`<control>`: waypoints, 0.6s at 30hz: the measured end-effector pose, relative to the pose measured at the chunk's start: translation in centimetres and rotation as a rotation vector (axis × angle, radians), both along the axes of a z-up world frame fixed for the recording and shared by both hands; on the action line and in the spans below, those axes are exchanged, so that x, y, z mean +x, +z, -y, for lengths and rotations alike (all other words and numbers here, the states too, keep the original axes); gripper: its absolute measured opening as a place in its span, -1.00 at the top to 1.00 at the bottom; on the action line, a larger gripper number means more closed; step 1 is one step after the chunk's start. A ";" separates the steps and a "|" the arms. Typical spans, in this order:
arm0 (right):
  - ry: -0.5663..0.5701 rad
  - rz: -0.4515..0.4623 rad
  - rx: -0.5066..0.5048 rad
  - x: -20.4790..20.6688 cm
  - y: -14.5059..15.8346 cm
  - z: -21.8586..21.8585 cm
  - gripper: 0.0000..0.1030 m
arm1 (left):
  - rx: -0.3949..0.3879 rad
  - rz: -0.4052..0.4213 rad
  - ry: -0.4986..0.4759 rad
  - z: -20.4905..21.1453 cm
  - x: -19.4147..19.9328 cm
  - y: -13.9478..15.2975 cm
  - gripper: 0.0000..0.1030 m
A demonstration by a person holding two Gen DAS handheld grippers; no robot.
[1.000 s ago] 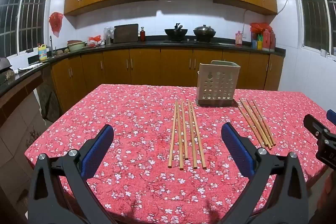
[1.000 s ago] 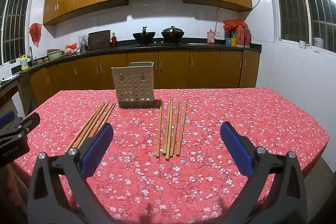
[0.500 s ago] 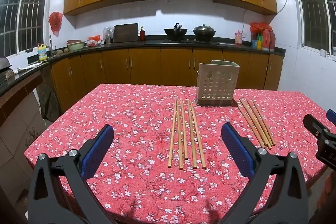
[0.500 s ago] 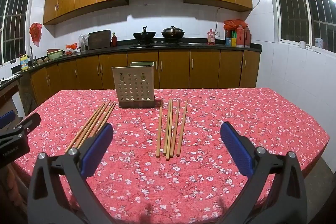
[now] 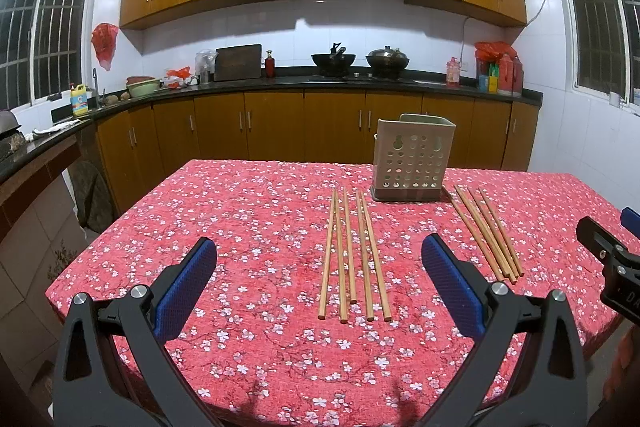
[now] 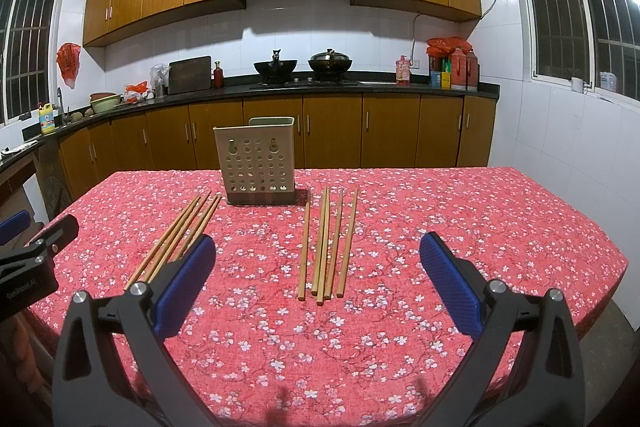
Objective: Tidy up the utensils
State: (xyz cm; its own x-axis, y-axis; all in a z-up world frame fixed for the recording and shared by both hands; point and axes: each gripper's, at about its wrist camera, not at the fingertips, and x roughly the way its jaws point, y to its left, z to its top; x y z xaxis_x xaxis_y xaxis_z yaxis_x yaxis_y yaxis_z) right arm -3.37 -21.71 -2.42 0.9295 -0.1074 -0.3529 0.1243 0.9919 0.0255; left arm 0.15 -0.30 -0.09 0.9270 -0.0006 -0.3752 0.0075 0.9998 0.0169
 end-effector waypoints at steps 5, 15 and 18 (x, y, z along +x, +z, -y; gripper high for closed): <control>0.000 0.000 0.000 0.0 0.0 0.0 -0.93 | 0.000 -0.001 -0.001 0.0 0.0 0.0 -0.97; 0.000 -0.001 0.001 -0.1 0.1 0.1 -0.93 | 0.000 -0.002 -0.001 0.0 0.0 0.0 -0.97; 0.000 -0.001 0.000 -0.1 0.1 0.1 -0.93 | 0.000 -0.002 0.000 0.0 0.0 0.0 -0.97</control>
